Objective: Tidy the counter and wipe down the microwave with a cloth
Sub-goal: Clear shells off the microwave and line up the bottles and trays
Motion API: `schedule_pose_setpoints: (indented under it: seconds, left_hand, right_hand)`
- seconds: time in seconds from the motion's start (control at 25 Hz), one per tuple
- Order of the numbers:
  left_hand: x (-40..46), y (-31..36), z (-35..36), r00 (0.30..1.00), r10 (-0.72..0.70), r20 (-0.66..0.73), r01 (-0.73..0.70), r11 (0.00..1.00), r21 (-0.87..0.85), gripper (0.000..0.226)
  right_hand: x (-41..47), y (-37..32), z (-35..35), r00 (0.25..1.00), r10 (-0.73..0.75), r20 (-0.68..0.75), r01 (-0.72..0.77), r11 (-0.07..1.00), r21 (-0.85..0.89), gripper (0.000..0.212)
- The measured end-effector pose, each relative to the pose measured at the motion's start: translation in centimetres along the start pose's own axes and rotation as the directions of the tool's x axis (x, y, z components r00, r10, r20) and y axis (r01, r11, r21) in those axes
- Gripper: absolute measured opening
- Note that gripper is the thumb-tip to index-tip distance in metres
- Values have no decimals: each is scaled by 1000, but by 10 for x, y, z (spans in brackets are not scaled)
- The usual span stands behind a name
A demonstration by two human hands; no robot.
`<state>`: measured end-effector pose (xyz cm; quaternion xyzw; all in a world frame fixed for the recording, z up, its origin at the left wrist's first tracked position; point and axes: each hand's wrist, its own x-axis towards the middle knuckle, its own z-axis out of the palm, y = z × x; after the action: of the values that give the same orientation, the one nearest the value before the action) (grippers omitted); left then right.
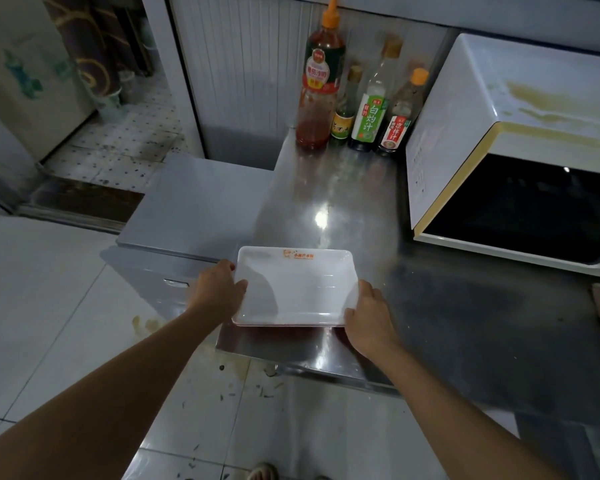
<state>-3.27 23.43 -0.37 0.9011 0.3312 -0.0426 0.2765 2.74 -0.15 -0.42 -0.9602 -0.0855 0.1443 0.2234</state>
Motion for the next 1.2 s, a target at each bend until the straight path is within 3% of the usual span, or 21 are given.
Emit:
schedule_pose_setpoints:
  seconds: [0.28,0.68,1.2]
  left_hand:
    - [7,-3,9,999,18,28,-17,1000,-20,29]
    - [28,4,-5,998,50,50,-45,995,-89,22]
    - [141,79,-27,998,-50,-36,44,986,-162,22]
  right_hand:
    - [0,-6,2,997,63,32,-65,995,72,55]
    - [14,-17,-12,999,44,16,-46,986,158,52]
    - [148,-45,-67,1000,-9,29,3,981,194,49]
